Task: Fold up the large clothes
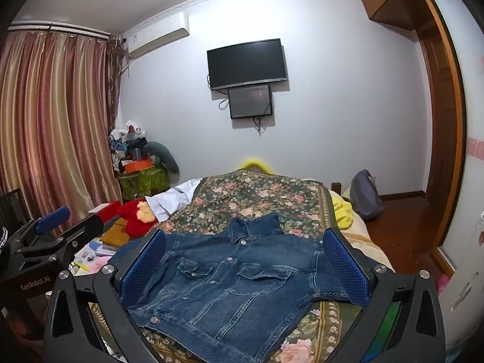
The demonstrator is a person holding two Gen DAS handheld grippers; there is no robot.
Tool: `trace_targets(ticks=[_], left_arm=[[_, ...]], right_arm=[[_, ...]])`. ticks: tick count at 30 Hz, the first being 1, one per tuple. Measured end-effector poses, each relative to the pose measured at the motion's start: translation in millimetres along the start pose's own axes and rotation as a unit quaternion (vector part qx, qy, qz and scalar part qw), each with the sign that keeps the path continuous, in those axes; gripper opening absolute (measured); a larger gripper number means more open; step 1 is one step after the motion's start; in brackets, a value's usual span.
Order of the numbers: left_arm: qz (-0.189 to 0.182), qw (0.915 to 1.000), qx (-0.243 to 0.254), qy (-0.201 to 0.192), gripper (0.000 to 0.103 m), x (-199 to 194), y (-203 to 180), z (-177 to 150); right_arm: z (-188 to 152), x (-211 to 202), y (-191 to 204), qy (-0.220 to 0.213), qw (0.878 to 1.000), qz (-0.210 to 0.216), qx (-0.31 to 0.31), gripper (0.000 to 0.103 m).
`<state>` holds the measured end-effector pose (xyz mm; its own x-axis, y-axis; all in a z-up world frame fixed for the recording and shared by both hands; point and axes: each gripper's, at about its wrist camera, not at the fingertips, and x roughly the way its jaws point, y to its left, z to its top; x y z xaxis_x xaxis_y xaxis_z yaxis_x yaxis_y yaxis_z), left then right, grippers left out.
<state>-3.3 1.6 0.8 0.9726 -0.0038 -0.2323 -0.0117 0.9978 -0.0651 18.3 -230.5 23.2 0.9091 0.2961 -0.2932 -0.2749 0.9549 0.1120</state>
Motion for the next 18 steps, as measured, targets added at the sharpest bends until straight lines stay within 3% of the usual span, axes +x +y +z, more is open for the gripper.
trace_targets(ticks=[18], left_arm=[[0.009,0.9998,0.015,0.013,0.103,8,-4,1]], right_arm=[[1,2,1,0.002,1.0,0.003,0.001,0.103]])
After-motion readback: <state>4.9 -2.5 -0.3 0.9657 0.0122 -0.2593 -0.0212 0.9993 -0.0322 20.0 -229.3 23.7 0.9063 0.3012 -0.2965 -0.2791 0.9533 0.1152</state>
